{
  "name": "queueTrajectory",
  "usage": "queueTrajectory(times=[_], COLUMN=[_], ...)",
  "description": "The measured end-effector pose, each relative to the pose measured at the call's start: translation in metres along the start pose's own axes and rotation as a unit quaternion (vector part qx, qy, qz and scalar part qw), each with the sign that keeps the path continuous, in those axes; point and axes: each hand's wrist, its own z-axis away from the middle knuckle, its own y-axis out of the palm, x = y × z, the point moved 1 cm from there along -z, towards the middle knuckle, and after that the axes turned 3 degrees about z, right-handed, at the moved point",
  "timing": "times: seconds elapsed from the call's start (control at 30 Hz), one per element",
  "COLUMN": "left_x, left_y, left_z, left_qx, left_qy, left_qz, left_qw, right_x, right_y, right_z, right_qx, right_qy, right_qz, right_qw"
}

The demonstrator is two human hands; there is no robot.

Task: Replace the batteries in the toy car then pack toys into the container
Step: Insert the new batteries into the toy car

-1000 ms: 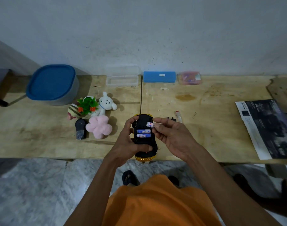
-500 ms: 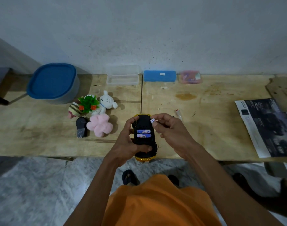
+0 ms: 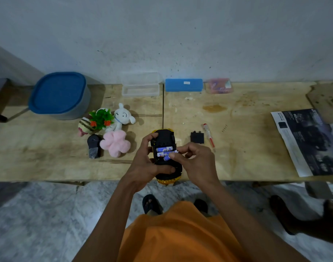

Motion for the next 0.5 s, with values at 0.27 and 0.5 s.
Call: queueTrajectory(times=[0.27,0.5], left_x=[0.005,0.005], left_y=[-0.011,-0.038], left_z=[0.004,0.004], left_qx=[-0.001,-0.001], left_qy=[0.001,0.016], left_qz=[0.015,0.012], left_qw=[1.0,1.0], right_x=[-0.008,0.007], right_y=[0.028,0.043], right_z=[0.007,-0.008], right_qx=[-0.026,0.039], right_qy=[-0.018,0.037], right_qz=[0.09,0.051], right_qw=[0.995,0.997])
